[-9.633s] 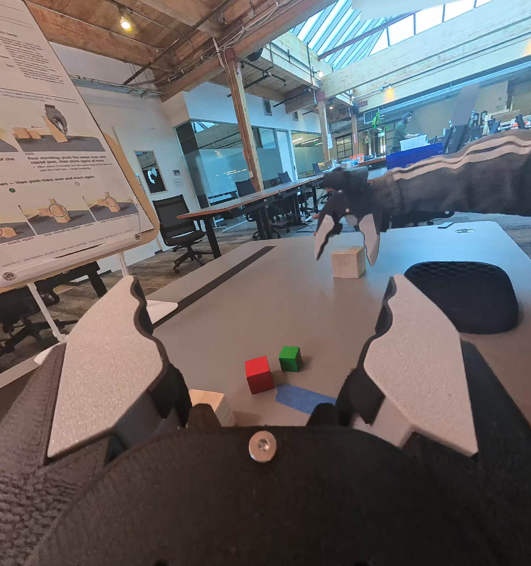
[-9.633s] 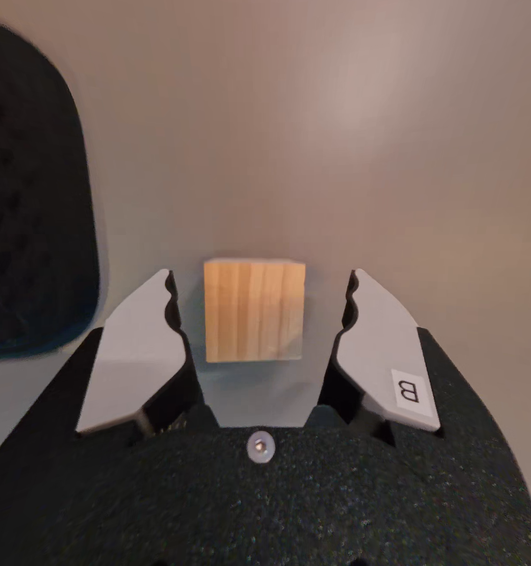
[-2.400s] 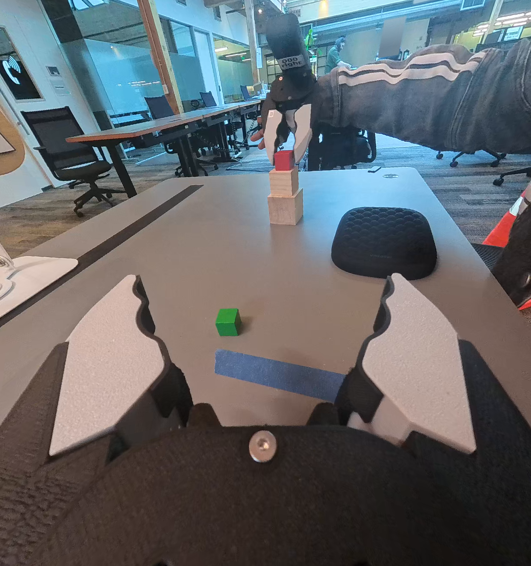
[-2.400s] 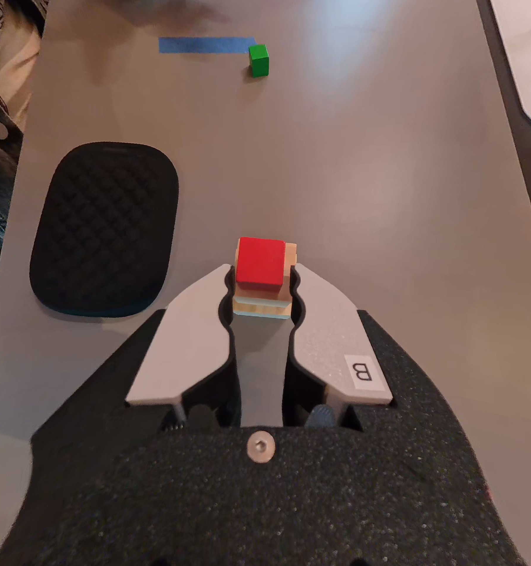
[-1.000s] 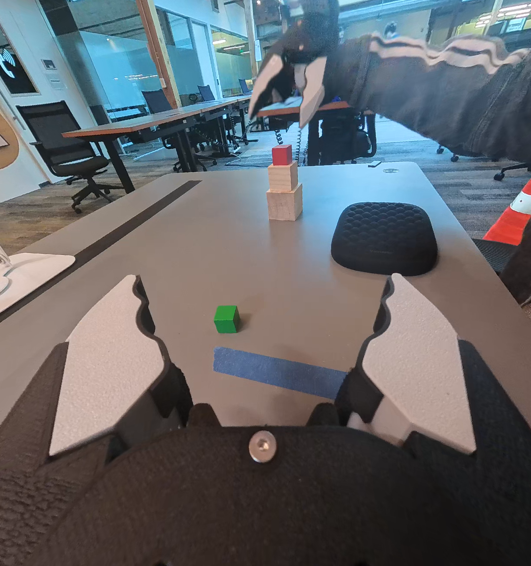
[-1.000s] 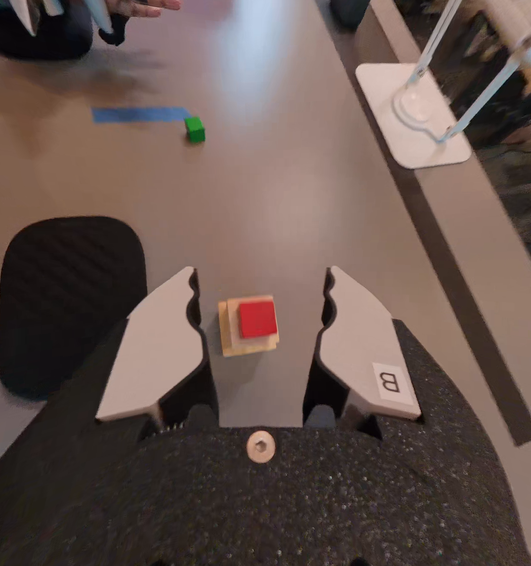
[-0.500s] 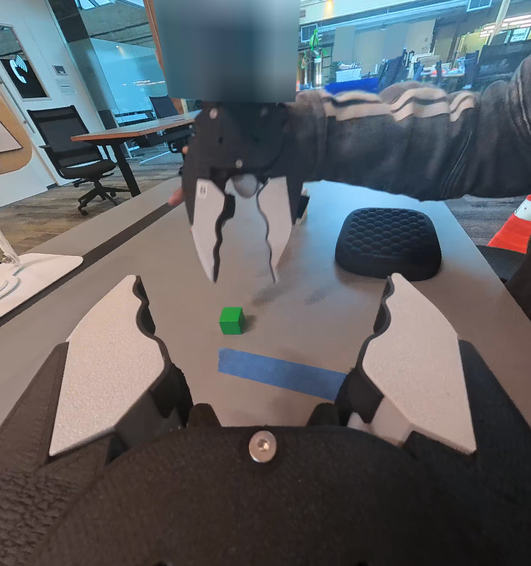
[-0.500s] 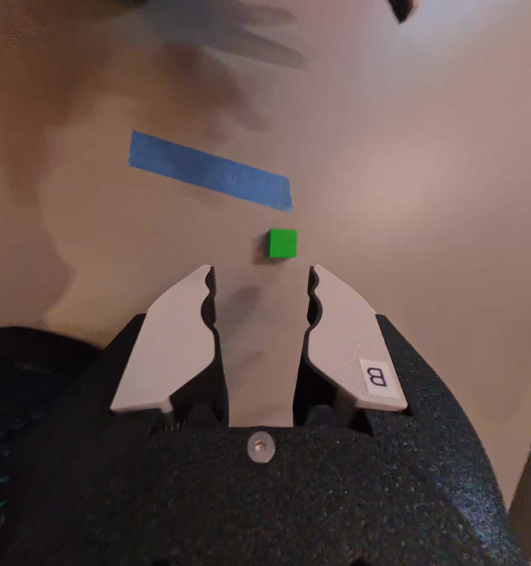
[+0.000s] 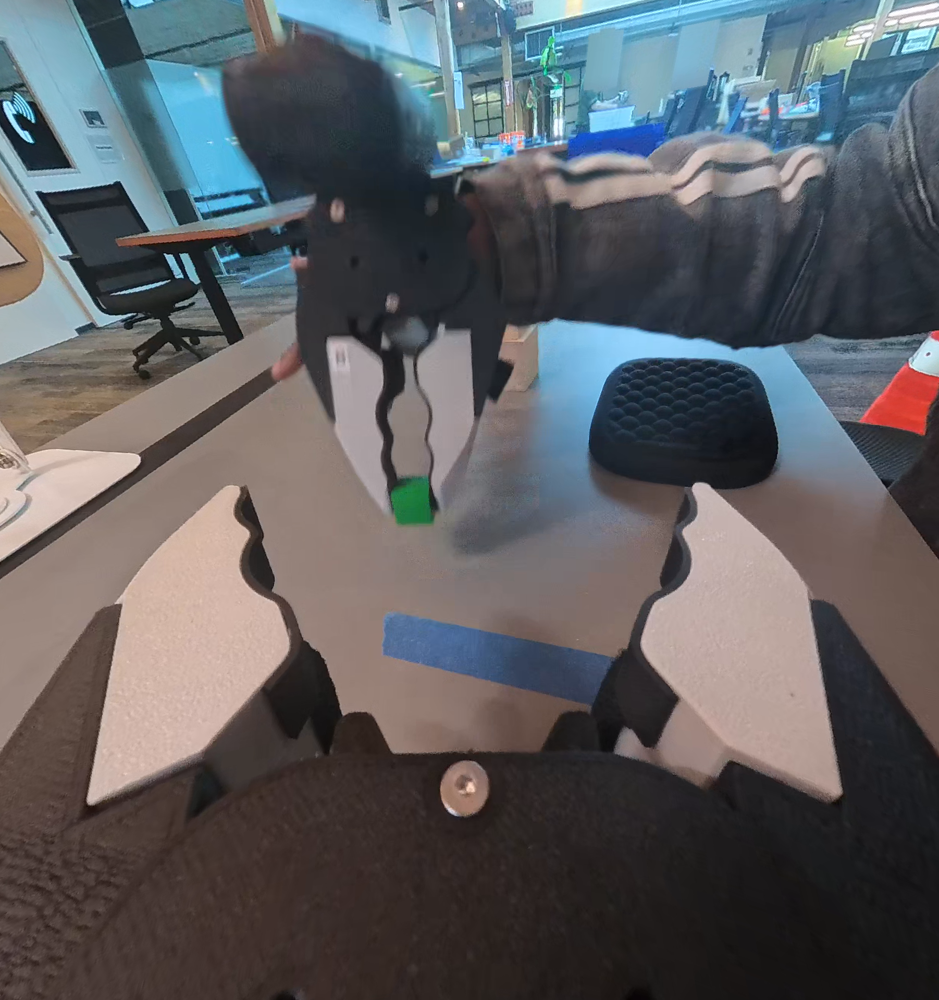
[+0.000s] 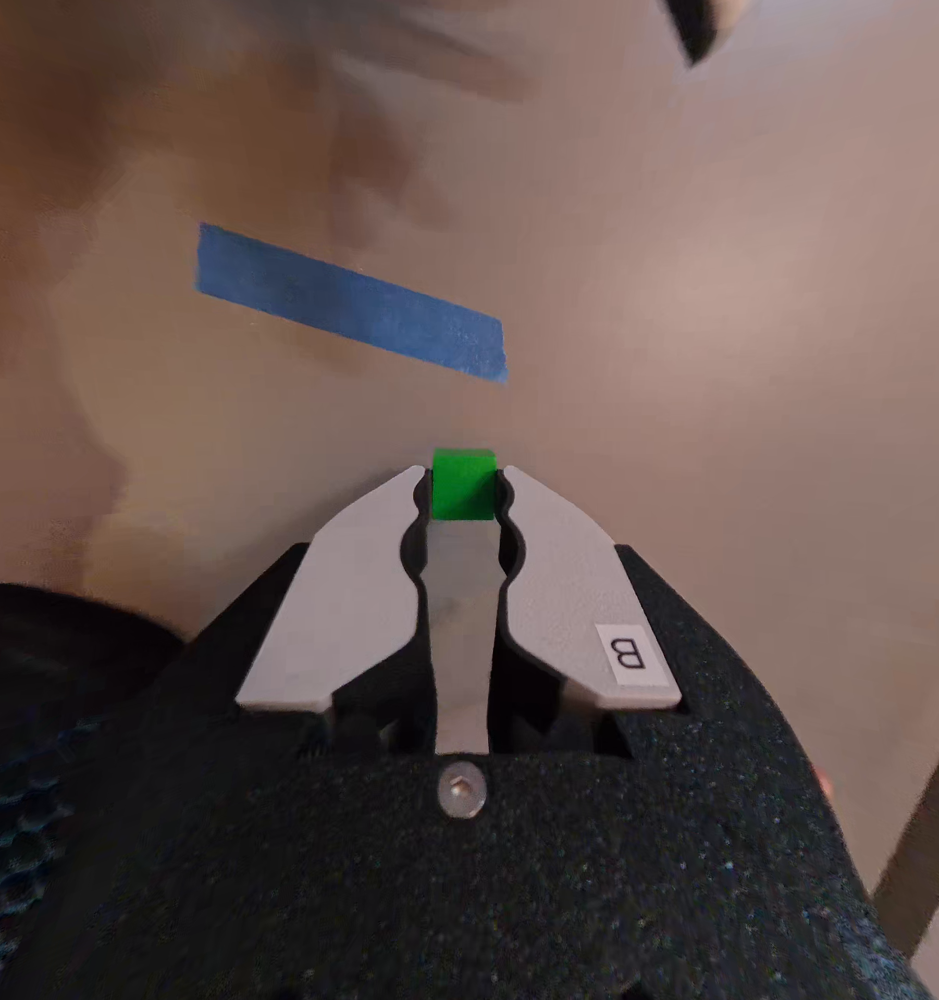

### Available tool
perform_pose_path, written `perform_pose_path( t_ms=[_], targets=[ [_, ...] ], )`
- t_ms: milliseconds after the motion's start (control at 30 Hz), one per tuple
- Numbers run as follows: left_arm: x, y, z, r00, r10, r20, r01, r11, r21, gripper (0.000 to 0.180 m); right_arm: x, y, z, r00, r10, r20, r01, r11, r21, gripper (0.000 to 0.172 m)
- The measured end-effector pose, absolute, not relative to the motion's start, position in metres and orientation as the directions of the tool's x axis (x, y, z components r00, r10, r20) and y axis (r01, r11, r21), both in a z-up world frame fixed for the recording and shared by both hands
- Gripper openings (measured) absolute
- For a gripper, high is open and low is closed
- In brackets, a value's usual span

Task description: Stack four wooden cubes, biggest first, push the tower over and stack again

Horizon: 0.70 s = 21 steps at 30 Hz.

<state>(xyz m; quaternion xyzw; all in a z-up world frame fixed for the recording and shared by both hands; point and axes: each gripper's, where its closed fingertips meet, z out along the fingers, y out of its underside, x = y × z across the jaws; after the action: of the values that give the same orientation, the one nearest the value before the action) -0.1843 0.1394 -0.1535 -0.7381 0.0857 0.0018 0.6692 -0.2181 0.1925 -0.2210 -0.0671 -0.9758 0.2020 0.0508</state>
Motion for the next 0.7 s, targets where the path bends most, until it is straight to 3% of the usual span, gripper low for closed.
perform_pose_path(
  t_ms=[133,300,467,700],
  targets=[
    [-0.183,0.140,-0.154,0.985,-0.127,-0.119,-0.131,-0.090,-0.987,0.140,-0.195,0.238,-0.165,-0.967,0.213,0.140,0.140,0.902,-0.409,0.022],
    [-0.182,0.140,-0.153,0.984,-0.131,-0.124,-0.136,-0.089,-0.987,0.140,-0.154,0.342,-0.118,-0.924,0.349,0.156,0.295,0.911,-0.290,0.022],
    [-0.181,0.141,-0.154,0.983,-0.136,-0.124,-0.137,-0.093,-0.986,0.140,-0.120,0.415,-0.122,-0.894,0.440,0.081,0.408,0.876,-0.258,0.022],
    [-0.181,0.141,-0.155,0.983,-0.139,-0.118,-0.131,-0.090,-0.987,0.140,-0.118,0.436,-0.140,-0.880,0.472,0.042,0.443,0.851,-0.281,0.022]
  ],
)
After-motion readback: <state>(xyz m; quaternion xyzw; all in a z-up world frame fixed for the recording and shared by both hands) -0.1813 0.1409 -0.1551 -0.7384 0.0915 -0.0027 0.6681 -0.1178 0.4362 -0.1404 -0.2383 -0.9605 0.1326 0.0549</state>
